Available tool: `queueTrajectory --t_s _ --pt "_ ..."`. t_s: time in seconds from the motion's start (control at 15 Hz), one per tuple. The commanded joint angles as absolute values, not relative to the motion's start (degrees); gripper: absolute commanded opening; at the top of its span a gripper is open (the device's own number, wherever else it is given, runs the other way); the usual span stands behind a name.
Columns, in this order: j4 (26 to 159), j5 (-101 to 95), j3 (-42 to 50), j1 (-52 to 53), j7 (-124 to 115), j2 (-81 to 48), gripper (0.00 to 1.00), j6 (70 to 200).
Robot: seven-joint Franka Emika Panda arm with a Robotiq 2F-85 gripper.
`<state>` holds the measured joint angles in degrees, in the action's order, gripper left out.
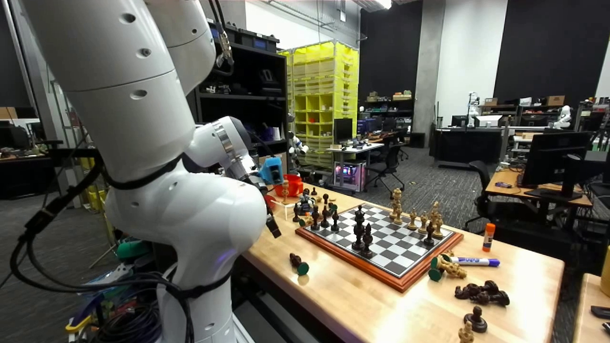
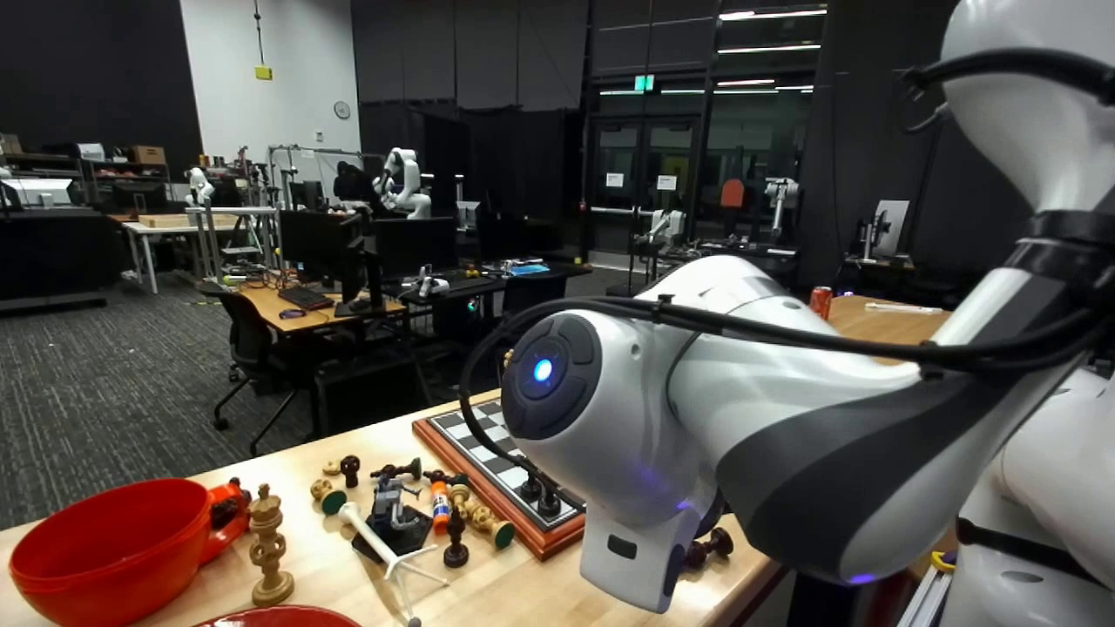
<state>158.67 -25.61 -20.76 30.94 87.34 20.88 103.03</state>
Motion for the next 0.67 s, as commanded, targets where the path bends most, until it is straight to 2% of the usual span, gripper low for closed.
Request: queueTrajectory --t_s 0.0,0.4,0.53,0.6 --pt "160.69 -29.42 -22.21 34.71 91.68 27.92 1.00 102.47" --pt "160.97 -30.13 -14.78 37.19 98.47 38.62 1.00 106.80" --pt "159.64 -30.62 -12.14 35.76 100.43 40.43 1.00 106.94" --pt "158.62 -29.86 -14.63 36.17 98.06 36.12 1.00 105.58"
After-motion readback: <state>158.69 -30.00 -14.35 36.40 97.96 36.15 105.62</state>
